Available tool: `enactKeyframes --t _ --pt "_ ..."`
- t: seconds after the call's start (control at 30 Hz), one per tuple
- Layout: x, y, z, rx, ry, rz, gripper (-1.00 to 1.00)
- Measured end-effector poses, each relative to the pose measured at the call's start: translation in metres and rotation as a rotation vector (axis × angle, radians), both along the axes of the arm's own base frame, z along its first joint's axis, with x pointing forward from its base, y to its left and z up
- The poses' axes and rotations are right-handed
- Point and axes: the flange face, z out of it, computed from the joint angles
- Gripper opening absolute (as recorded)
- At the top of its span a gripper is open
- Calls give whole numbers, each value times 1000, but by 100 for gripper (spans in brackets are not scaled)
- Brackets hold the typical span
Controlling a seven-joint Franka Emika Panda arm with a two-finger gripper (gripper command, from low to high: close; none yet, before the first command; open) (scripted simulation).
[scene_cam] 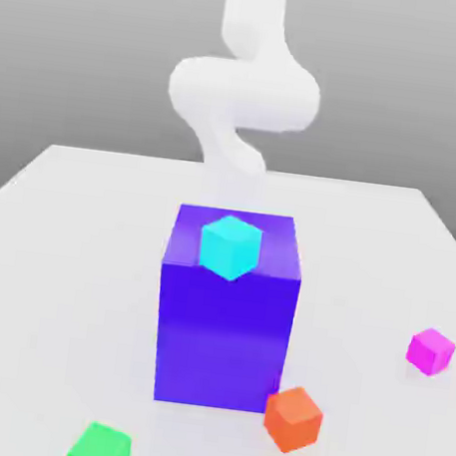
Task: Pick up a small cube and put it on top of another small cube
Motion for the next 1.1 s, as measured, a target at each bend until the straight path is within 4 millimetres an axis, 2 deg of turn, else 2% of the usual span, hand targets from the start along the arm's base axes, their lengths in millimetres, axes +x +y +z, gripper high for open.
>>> enactKeyframes --t 0.1,0.2,0.3,0.43,0.53,0.63,0.7,0.8,0.87,0.93,1.0,1.1 --pt "26 41 -49 -73 68 195 0" --pt "41 84 -98 -146 126 385 0" --pt "46 129 -149 -220 177 576 0" --pt "36 187 -218 -322 236 834 0" --pt "17 226 -270 -401 275 1029 0" --pt "-10 260 -321 -482 308 1225 0" --pt "-32 279 -354 -537 328 1356 0" --pt "-77 307 -403 -628 348 1577 0" --pt "-105 316 -434 -687 363 1711 0" --pt "-127 317 -463 -742 382 1827 0" --pt "-137 317 -487 -770 391 1884 0" --pt "-140 317 -520 -778 393 1902 0"
